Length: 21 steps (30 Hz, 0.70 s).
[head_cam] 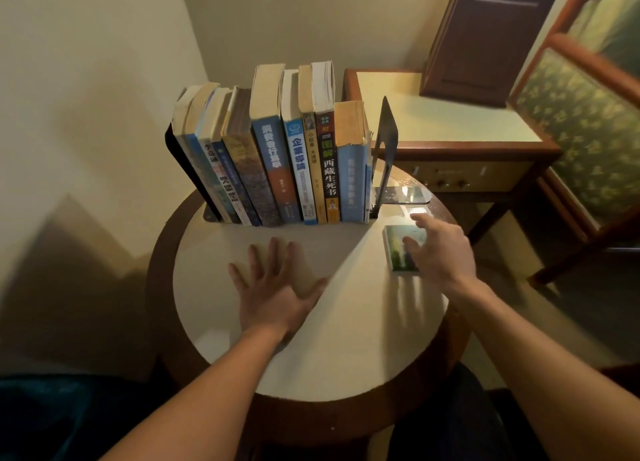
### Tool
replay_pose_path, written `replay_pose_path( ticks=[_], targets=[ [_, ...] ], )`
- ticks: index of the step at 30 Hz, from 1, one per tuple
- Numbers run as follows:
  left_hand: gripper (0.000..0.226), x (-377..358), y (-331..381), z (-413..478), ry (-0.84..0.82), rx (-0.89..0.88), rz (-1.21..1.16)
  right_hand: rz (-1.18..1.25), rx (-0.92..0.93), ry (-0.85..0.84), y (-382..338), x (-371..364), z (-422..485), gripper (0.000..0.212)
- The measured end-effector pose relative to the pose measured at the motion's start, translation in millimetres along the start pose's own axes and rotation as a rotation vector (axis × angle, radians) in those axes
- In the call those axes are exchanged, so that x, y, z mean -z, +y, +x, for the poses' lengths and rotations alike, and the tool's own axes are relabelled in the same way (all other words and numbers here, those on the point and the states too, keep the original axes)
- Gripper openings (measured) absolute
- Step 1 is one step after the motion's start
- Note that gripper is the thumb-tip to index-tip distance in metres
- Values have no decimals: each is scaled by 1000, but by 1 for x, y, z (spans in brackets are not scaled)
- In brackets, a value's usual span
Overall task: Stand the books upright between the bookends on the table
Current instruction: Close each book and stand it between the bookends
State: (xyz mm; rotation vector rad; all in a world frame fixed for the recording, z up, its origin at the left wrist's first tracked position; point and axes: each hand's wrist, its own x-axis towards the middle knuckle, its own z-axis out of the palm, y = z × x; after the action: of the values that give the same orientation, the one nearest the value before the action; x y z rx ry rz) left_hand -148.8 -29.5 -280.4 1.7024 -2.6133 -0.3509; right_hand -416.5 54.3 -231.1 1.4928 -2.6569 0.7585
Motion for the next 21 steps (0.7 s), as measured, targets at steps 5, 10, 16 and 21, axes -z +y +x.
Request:
replay_pose_path(
  ticks=[5, 10, 16, 21],
  targets=[
    [99, -3, -1, 1, 0, 0, 18, -219, -221, -91, 31, 1, -14, 62],
    [99, -3, 0, 1, 2, 1, 17, -280, -360, -185, 35, -6, -23, 88],
    [99, -3, -1, 2, 0, 2, 8, -331, -382, -175, 21, -11, -22, 95],
    [97, -3, 0, 2, 4, 2, -4, -264, -397, -166, 18, -16, -16, 97]
  ],
)
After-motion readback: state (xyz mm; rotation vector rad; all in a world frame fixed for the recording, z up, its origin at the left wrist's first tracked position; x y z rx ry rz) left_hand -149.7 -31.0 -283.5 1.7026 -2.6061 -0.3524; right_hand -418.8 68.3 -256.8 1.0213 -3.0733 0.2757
